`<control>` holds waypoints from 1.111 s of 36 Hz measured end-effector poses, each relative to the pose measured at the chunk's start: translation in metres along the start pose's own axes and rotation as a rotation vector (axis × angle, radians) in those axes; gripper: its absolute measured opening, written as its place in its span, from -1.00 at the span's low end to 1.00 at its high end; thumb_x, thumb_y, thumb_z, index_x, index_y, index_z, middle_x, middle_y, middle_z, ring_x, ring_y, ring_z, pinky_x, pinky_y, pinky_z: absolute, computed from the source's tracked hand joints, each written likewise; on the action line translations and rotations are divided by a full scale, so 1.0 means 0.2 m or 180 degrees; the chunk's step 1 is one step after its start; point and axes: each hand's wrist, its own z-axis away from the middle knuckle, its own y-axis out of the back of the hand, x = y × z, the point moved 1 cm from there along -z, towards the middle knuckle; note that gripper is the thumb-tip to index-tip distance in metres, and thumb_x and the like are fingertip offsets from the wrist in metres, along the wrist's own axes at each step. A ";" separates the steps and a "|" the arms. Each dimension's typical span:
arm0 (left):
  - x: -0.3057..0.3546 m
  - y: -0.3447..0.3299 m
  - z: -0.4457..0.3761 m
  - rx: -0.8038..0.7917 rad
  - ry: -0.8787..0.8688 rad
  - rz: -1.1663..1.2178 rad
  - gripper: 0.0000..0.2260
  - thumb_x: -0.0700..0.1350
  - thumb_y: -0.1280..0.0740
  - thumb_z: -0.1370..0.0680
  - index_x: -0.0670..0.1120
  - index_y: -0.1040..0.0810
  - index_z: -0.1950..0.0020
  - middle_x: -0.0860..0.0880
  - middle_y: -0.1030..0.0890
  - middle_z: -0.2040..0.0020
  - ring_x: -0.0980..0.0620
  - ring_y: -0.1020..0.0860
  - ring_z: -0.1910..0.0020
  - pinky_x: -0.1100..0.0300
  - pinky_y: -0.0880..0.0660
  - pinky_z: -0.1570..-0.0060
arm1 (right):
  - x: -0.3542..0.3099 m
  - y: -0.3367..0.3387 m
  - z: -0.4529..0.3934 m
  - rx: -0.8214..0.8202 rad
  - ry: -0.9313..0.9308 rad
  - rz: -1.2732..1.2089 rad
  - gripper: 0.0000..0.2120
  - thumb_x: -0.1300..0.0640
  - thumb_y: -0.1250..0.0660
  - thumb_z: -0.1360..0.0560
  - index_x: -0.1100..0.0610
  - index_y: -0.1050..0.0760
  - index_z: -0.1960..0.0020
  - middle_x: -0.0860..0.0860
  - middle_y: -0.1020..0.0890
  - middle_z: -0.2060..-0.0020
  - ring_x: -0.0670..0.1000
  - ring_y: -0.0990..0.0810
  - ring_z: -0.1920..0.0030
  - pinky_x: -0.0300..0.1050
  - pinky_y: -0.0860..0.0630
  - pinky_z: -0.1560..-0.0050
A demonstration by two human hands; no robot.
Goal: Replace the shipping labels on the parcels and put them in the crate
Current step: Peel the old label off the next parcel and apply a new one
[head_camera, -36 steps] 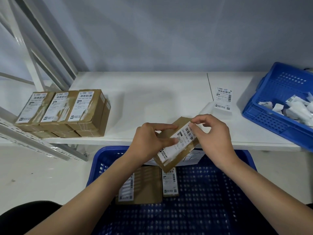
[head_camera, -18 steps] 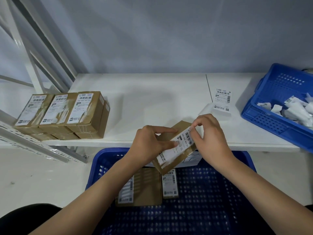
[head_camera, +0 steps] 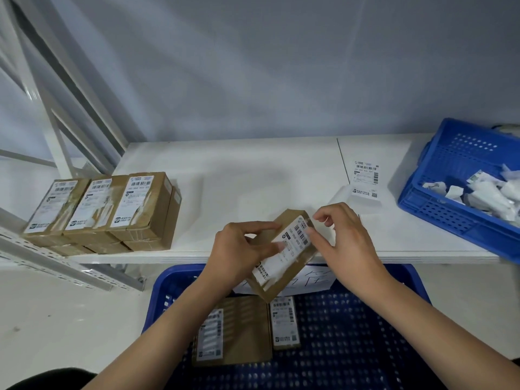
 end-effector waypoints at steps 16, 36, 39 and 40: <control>0.00 -0.05 0.03 -0.0191 -0.0110 -0.0401 -0.70 -0.06 -0.59 -0.45 0.20 -0.69 -0.13 0.09 -0.72 -0.09 0.17 -0.69 0.10 0.24 -0.64 0.24 | 0.02 0.00 -0.01 -0.0388 -0.0298 -0.0165 -0.91 0.22 -0.35 -0.56 0.07 -0.52 0.09 -0.12 -0.54 0.18 -0.19 -0.49 0.08 -0.45 -0.38 0.12; -0.02 -0.03 0.00 -0.0085 0.0109 -0.0002 -0.74 -0.07 -0.61 -0.43 0.15 -0.73 -0.08 0.11 -0.70 -0.07 0.11 -0.71 0.12 0.03 -0.69 0.16 | -0.02 -0.02 0.04 -0.0397 0.0354 0.0297 -0.94 0.24 -0.31 -0.56 0.14 -0.45 0.06 -0.06 -0.45 0.14 -0.08 -0.44 0.11 -0.37 -0.38 0.10; -0.03 -0.03 0.00 -0.0084 0.0121 -0.0101 -0.76 -0.03 -0.59 -0.44 0.18 -0.69 -0.06 0.10 -0.68 -0.09 0.09 -0.70 0.10 0.06 -0.69 0.19 | -0.02 -0.02 0.03 -0.0529 0.0300 0.0305 -0.97 0.20 -0.31 -0.58 0.12 -0.45 0.02 -0.06 -0.45 0.09 -0.08 -0.46 0.05 -0.33 -0.39 0.04; -0.03 -0.03 0.00 -0.0047 0.0104 -0.0140 -0.77 -0.02 -0.59 -0.45 0.19 -0.69 -0.06 0.10 -0.68 -0.08 0.10 -0.69 0.09 0.06 -0.69 0.18 | -0.01 -0.01 0.02 -0.0569 0.0199 0.0279 -0.98 0.17 -0.30 -0.59 0.10 -0.45 0.00 -0.07 -0.46 0.07 -0.08 -0.46 0.01 -0.33 -0.40 0.00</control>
